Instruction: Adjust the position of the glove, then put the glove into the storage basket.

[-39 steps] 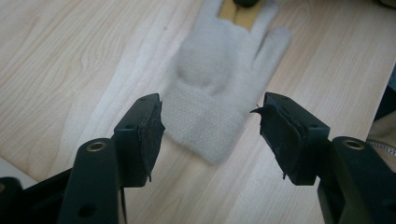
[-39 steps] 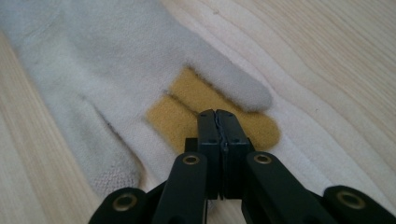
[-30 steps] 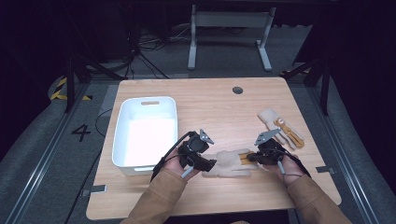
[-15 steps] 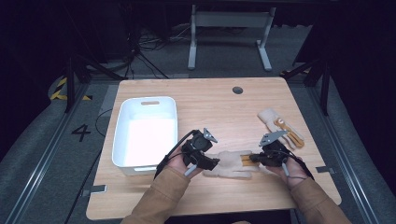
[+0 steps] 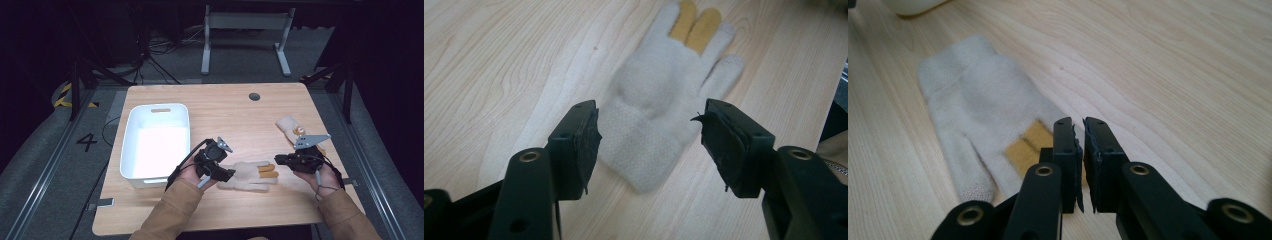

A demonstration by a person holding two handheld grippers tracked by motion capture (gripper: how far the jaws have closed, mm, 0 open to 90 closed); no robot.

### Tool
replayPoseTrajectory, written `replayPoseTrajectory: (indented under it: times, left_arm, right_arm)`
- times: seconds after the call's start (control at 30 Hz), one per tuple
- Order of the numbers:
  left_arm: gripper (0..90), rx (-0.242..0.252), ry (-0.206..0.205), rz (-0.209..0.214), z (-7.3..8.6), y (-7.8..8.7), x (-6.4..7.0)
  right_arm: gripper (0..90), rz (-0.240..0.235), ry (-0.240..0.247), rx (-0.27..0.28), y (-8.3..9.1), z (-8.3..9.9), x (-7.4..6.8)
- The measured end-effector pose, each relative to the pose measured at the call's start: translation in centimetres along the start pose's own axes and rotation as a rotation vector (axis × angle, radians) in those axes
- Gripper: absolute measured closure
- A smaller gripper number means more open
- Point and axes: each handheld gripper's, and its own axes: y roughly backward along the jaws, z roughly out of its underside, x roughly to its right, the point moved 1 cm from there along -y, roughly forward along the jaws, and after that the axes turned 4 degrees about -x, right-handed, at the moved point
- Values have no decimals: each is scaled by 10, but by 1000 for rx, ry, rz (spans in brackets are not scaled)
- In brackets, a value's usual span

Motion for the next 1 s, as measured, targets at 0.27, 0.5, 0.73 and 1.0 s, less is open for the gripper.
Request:
replayPoseTrajectory:
  times: [0.27,0.5,0.73,1.0]
  left_arm:
    - [403,-3,1,2,0,-1,0]
    - [403,-5,7,1,2,1,-2]
    - [403,-4,26,-8,8,4,-3]
    - [398,9,27,3,20,11,-3]
  right_arm:
    - [805,43,-52,64,15,1,10]
    - [776,97,-102,96,30,2,21]
    - [759,133,-148,118,39,2,35]
    - [676,189,-234,117,38,1,60]
